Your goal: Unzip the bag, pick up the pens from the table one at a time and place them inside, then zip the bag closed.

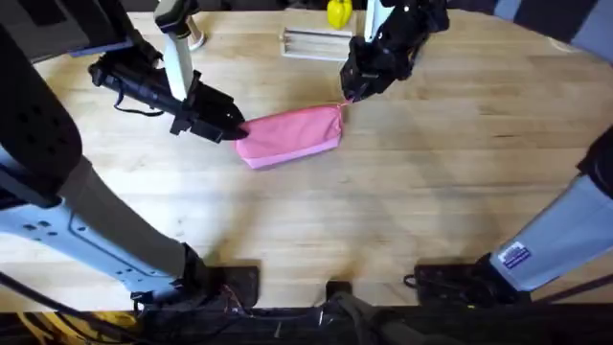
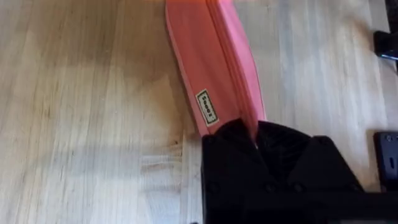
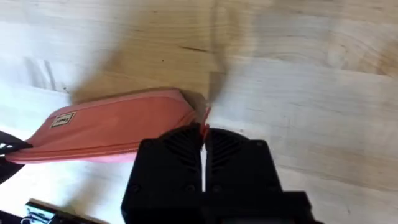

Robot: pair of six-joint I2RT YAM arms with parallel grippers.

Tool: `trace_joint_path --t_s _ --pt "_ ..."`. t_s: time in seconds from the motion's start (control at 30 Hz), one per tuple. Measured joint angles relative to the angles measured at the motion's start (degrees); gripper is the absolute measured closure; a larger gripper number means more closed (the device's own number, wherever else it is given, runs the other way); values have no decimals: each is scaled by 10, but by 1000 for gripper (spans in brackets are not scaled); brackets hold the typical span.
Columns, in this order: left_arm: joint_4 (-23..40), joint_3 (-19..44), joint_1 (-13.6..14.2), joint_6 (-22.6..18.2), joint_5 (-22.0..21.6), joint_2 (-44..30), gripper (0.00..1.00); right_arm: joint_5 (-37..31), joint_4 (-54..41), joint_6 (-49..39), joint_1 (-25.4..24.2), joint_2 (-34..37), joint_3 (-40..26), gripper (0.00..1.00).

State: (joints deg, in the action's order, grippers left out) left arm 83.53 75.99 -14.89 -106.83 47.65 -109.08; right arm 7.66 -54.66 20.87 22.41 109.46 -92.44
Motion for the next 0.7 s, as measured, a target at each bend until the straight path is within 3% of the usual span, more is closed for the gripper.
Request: trace_joint_path --t_s 0.23,0.53,0.7 --pt "-2 0 1 0 6 0 956 -1 5 27 -9 0 6 968" --pt "-4 0 1 0 6 0 956 4 99 93 -15 0 129 967" --pt "-5 0 1 0 5 0 957 10 122 109 -17 0 136 967"
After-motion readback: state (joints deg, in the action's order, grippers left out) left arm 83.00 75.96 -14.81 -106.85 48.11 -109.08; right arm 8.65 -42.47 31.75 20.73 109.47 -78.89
